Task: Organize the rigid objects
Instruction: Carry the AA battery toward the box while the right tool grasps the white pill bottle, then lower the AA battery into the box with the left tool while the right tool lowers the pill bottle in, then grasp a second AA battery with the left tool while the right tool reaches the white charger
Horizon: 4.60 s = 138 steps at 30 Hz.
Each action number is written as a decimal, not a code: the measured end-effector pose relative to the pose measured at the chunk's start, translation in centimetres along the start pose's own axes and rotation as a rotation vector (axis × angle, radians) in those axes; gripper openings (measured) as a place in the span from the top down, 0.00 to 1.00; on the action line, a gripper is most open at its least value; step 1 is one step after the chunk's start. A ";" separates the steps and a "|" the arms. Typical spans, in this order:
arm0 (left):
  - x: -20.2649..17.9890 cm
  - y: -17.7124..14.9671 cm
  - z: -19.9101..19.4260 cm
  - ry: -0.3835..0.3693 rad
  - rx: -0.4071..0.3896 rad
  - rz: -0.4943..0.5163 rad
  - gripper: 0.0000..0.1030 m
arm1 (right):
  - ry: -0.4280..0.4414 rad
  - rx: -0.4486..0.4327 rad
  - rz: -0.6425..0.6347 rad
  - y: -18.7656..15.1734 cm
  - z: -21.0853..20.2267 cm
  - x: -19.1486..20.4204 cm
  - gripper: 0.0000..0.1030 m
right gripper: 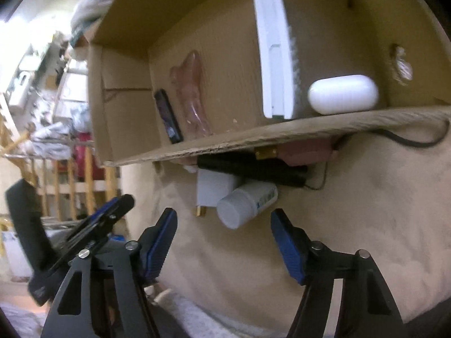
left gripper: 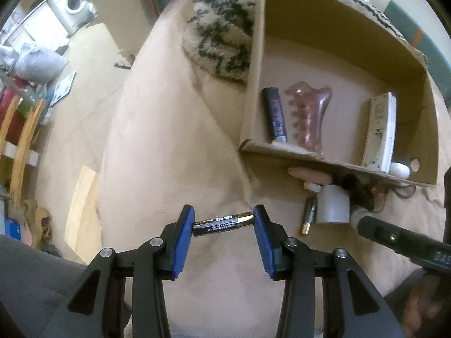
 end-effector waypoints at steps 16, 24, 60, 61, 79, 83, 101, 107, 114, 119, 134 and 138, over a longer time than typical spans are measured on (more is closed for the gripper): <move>-1.0 -0.8 0.8 -0.030 -0.006 -0.011 0.62 | -0.137 -0.083 -0.086 -0.4 -1.8 -1.6 0.73; -1.1 -0.5 0.0 -0.026 -0.050 0.015 0.62 | -0.099 -0.175 -0.134 -1.3 -5.3 -0.4 0.73; -8.3 8.9 0.9 -0.077 -0.220 0.175 0.62 | -0.095 -0.310 -0.201 8.0 -7.5 1.4 0.73; -8.3 9.0 0.9 -0.075 -0.224 0.178 0.62 | -0.094 -0.303 -0.202 8.1 -7.2 1.4 0.73; -8.1 8.7 1.6 -0.013 -0.220 0.212 0.62 | -0.144 -0.219 -0.241 7.5 -4.1 1.8 0.72; -7.9 8.7 1.7 -0.003 -0.221 0.213 0.62 | -0.150 -0.223 -0.237 7.7 -4.2 1.7 0.72; -8.3 9.0 0.4 -0.037 -0.248 0.221 0.34 | -0.122 -0.356 -0.179 9.0 -7.3 1.4 0.22; -8.3 9.3 -0.2 -0.030 -0.272 0.224 0.30 | -0.110 -0.395 -0.159 9.7 -8.6 1.3 0.22; -8.9 9.3 -0.6 -0.020 -0.287 0.251 0.30 | -0.103 -0.400 -0.148 9.6 -9.0 1.2 0.22; -8.7 9.3 -2.0 -0.012 -0.323 0.263 0.30 | -0.111 -0.418 -0.159 9.1 -9.6 1.3 0.22; -3.7 6.5 -5.3 -0.003 -0.329 0.145 0.30 | -0.082 -0.432 -0.142 5.4 -12.2 0.6 0.22; -2.4 5.2 -4.7 -0.002 -0.291 0.099 0.30 | -0.082 -0.407 -0.135 3.8 -11.8 0.2 0.22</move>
Point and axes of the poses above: each gripper's, at about its wrist camera, not at the fingertips, and z roughly the way its jaws point, x to its left, y to its top, the point moved 10 cm from there along z, roughly the way its jaws point, and after that the axes turned 7 degrees about -y, right-handed, at the moved point
